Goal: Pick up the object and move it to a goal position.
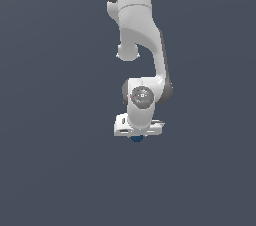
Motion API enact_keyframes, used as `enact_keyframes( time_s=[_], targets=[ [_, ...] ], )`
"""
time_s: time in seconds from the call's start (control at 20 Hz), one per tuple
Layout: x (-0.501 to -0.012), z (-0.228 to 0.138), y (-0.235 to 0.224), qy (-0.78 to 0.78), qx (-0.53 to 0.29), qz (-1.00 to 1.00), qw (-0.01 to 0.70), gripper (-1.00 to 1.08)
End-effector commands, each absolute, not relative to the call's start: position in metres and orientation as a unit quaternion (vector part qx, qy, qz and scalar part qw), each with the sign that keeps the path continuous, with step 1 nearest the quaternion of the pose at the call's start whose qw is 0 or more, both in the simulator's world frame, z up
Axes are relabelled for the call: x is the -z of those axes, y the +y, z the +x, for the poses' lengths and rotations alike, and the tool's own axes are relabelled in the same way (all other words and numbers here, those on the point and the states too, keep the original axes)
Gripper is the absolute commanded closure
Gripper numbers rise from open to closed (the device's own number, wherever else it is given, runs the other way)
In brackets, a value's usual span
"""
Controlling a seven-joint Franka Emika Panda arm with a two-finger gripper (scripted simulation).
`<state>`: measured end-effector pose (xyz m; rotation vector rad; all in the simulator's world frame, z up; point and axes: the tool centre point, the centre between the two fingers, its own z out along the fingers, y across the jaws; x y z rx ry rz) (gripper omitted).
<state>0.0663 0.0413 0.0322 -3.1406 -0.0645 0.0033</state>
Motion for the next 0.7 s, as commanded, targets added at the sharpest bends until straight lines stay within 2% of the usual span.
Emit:
enact_keyframes(
  time_s=[0.0,0.65],
  targets=[
    [-0.034,0.058,0.021,-0.02,0.0,-1.0,0.0,1.08],
    [-0.041,-0.001,-0.117,-0.02,0.0,-1.0,0.0,1.08]
  ],
)
